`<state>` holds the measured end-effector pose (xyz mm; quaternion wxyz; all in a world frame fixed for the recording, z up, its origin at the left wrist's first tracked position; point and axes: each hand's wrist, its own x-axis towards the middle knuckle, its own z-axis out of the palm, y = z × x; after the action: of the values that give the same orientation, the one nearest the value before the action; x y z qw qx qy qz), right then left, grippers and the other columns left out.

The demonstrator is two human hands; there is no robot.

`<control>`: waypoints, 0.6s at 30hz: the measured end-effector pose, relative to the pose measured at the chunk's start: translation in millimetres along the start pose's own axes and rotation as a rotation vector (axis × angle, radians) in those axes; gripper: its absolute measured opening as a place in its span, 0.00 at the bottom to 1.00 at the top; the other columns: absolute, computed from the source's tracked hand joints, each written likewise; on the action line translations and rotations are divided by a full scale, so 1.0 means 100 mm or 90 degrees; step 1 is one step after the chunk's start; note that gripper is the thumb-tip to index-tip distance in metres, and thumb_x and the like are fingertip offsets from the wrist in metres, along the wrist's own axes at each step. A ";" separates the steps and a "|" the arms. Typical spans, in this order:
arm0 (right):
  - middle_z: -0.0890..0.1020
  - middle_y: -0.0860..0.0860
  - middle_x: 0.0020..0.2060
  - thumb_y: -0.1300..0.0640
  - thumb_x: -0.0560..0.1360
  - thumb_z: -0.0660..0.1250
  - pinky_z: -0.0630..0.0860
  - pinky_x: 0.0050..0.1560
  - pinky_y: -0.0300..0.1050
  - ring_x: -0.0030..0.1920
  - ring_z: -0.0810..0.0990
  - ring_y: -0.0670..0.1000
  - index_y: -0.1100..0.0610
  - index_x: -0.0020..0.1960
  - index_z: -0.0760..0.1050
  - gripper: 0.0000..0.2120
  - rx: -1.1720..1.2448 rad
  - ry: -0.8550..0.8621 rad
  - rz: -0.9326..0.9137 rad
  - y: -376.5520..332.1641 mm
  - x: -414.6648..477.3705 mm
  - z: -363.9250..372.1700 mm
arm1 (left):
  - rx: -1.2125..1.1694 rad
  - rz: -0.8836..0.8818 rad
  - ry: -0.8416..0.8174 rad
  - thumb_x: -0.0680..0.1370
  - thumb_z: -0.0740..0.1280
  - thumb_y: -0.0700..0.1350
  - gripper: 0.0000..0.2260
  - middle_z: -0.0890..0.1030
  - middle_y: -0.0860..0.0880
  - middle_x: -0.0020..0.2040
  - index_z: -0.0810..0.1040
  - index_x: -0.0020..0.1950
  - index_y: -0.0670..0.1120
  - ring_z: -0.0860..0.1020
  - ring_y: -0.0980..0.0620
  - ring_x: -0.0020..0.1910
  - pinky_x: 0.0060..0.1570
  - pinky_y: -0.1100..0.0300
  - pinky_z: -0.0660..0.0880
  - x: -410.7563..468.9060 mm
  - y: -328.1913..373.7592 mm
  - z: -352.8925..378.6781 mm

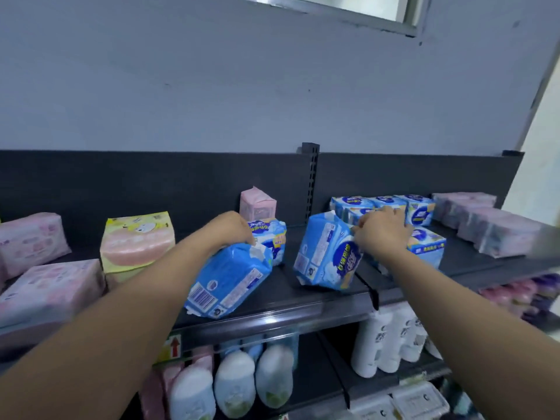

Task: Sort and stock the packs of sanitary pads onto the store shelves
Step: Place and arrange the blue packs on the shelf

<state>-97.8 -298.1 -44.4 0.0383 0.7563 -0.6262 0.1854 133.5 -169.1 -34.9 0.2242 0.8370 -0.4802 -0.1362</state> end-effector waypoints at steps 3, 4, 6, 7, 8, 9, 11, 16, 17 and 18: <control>0.74 0.57 0.64 0.54 0.76 0.62 0.69 0.61 0.54 0.66 0.70 0.59 0.56 0.60 0.77 0.15 -0.001 -0.070 0.029 0.26 0.17 0.08 | 0.111 -0.018 -0.029 0.71 0.73 0.44 0.12 0.83 0.45 0.51 0.82 0.51 0.41 0.81 0.47 0.50 0.46 0.55 0.77 0.15 0.13 0.13; 0.77 0.57 0.62 0.58 0.76 0.62 0.71 0.57 0.51 0.63 0.74 0.59 0.58 0.59 0.77 0.14 -0.022 -0.073 0.010 0.34 0.19 0.12 | 0.178 -0.008 -0.008 0.72 0.71 0.44 0.11 0.82 0.45 0.50 0.81 0.51 0.40 0.81 0.46 0.48 0.43 0.56 0.75 0.17 0.19 0.16; 0.78 0.57 0.59 0.62 0.76 0.60 0.73 0.53 0.48 0.60 0.77 0.58 0.59 0.59 0.77 0.14 -0.099 -0.046 -0.074 0.48 0.25 0.18 | 0.293 0.035 0.066 0.74 0.68 0.42 0.06 0.80 0.44 0.47 0.79 0.49 0.41 0.77 0.46 0.43 0.40 0.57 0.72 0.18 0.29 0.24; 0.78 0.56 0.59 0.63 0.76 0.60 0.73 0.52 0.48 0.60 0.76 0.58 0.59 0.60 0.76 0.14 -0.150 -0.026 -0.130 0.54 0.29 0.19 | 0.331 0.050 0.097 0.74 0.66 0.40 0.03 0.79 0.44 0.46 0.77 0.46 0.42 0.75 0.46 0.41 0.39 0.57 0.71 0.22 0.32 0.28; 0.78 0.56 0.58 0.64 0.76 0.60 0.74 0.52 0.48 0.60 0.76 0.57 0.59 0.59 0.77 0.14 -0.183 -0.007 -0.179 0.57 0.34 0.20 | 0.352 0.059 0.117 0.74 0.64 0.38 0.02 0.78 0.44 0.43 0.73 0.42 0.43 0.73 0.46 0.40 0.38 0.57 0.70 0.25 0.33 0.32; 0.79 0.56 0.56 0.64 0.76 0.60 0.74 0.51 0.48 0.58 0.77 0.57 0.59 0.58 0.77 0.13 -0.201 0.004 -0.217 0.61 0.42 0.20 | 0.362 0.056 0.130 0.74 0.64 0.38 0.06 0.75 0.45 0.40 0.69 0.39 0.43 0.72 0.46 0.39 0.36 0.56 0.69 0.29 0.36 0.37; 0.81 0.56 0.53 0.65 0.75 0.60 0.74 0.48 0.47 0.55 0.79 0.58 0.59 0.53 0.78 0.11 -0.195 0.010 -0.277 0.65 0.56 0.19 | 0.376 0.051 0.145 0.73 0.63 0.38 0.10 0.71 0.48 0.34 0.65 0.34 0.45 0.71 0.47 0.36 0.33 0.57 0.67 0.35 0.42 0.45; 0.80 0.58 0.57 0.65 0.76 0.57 0.73 0.50 0.49 0.58 0.78 0.60 0.56 0.62 0.73 0.16 -0.071 -0.023 -0.319 0.62 0.88 0.21 | 0.357 0.047 0.112 0.73 0.68 0.46 0.04 0.81 0.51 0.42 0.83 0.43 0.49 0.79 0.48 0.44 0.39 0.57 0.74 0.42 0.60 0.46; 0.79 0.58 0.58 0.65 0.76 0.57 0.74 0.51 0.50 0.59 0.77 0.61 0.56 0.67 0.69 0.19 -0.053 -0.054 -0.307 0.59 0.97 0.24 | 0.347 0.043 0.110 0.73 0.69 0.47 0.04 0.82 0.52 0.44 0.83 0.44 0.51 0.79 0.48 0.46 0.43 0.58 0.76 0.43 0.63 0.46; 0.78 0.59 0.59 0.65 0.76 0.57 0.73 0.52 0.51 0.59 0.76 0.62 0.57 0.69 0.66 0.21 -0.045 -0.086 -0.292 0.56 1.03 0.27 | 0.339 0.040 0.111 0.73 0.70 0.48 0.03 0.82 0.53 0.45 0.83 0.43 0.51 0.79 0.49 0.46 0.44 0.58 0.76 0.45 0.64 0.46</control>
<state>-130.0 -414.2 -44.7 0.0637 0.8878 -0.4451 0.0986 88.1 -247.0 -42.6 0.0410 0.8597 -0.5037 0.0741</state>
